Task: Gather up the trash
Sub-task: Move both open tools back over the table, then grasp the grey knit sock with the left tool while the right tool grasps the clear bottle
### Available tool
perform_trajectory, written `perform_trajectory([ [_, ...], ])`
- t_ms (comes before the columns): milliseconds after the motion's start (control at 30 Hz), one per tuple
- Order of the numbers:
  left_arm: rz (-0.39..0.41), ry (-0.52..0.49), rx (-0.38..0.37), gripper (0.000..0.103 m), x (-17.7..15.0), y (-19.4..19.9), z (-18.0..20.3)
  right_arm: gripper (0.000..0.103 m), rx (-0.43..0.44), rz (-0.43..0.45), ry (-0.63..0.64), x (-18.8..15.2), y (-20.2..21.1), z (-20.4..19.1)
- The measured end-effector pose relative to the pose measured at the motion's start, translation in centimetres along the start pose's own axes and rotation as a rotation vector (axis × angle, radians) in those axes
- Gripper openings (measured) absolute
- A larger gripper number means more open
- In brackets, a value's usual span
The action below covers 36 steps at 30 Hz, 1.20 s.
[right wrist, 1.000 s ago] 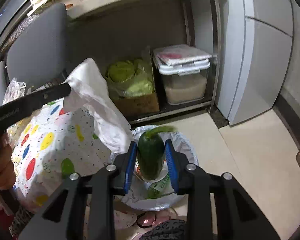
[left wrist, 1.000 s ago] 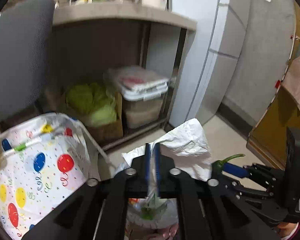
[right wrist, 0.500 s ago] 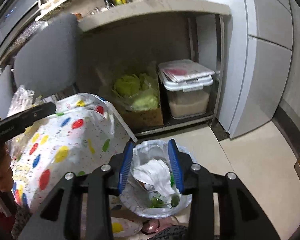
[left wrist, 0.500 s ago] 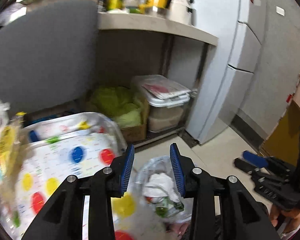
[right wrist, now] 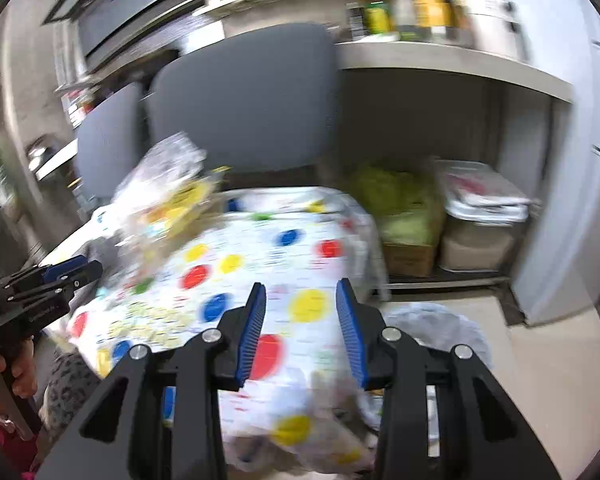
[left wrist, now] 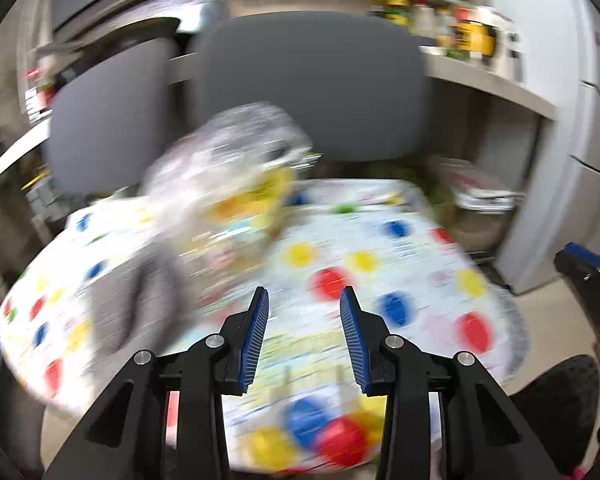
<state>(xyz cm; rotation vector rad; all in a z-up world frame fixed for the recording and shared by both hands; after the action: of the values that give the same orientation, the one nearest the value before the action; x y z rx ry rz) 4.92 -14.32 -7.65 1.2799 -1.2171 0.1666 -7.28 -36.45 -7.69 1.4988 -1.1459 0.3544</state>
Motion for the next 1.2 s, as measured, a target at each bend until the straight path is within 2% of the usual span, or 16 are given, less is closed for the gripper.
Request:
perform_trajectory([
  [100,-0.022,0.061,0.074,0.039,-2.0,0.5,-4.0,0.036,0.056,-0.043,0.054,-0.4,-2.0,-3.3],
  [233,-0.045,0.145,0.173,0.049,-4.3,0.7,-9.1,0.036,0.119,-0.101,0.11,-0.8,-4.8,-7.6],
  [333,-0.058,0.194,0.199,0.051,-5.8,0.5,-11.7,0.036,0.166,-0.146,0.152,-1.2,-7.0,-10.9],
  [367,-0.058,0.2,0.2,0.051,-6.0,0.4,-12.1,0.036,0.18,-0.153,0.164,-1.4,-7.5,-11.9],
  [467,-0.069,0.222,0.204,0.055,-7.0,0.0,-13.5,0.045,0.217,-0.175,0.188,-1.6,-8.9,-14.2],
  [533,-0.076,0.229,0.198,0.055,-7.3,-0.2,-13.8,0.045,0.235,-0.192,0.206,-1.6,-10.6,-15.9],
  [600,-0.074,0.233,0.185,0.055,-7.5,-0.4,-14.0,0.046,0.23,-0.212,0.217,-1.7,-12.3,-17.0],
  [700,-0.069,0.23,0.188,0.055,-7.8,-0.7,-14.5,0.056,0.223,-0.254,0.197,-1.6,-15.1,-17.9],
  [767,-0.066,0.232,0.185,0.056,-8.0,-0.9,-14.9,0.057,0.217,-0.295,0.174,-1.7,-17.0,-18.3],
  [833,-0.061,0.236,0.169,0.069,-8.1,-1.2,-15.1,0.057,0.221,-0.322,0.153,-1.9,-18.2,-18.4],
  [900,-0.049,0.228,0.142,0.078,-8.1,-1.4,-14.9,0.057,0.224,-0.336,0.142,-2.0,-18.9,-18.7],
  [1033,-0.066,0.175,0.101,0.082,-7.8,-3.6,-13.9,0.056,0.229,-0.339,0.141,-2.2,-19.3,-18.7],
  [1067,-0.074,0.17,0.099,0.082,-7.7,-4.2,-13.8,0.055,0.229,-0.336,0.143,-2.1,-19.2,-18.8],
  [1133,-0.088,0.162,0.094,0.082,-7.5,-5.1,-13.8,0.031,0.221,-0.322,0.154,-1.9,-19.1,-18.9],
  [1200,-0.091,0.161,0.094,0.082,-7.4,-5.6,-13.9,0.015,0.217,-0.3,0.157,-1.4,-18.7,-18.6],
])
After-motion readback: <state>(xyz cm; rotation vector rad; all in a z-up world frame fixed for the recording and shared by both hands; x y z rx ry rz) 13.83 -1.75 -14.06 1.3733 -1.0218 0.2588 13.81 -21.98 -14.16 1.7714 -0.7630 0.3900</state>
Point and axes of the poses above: each gripper's, at about its wrist camera, not at the fingertips, and y roughly against the way its jaws point, z to its right, x to its top, the point moved 2 cm from there along -y, roughly the way its jaws point, and after that the axes turned 11 degrees about -y, right-handed, at the moved point
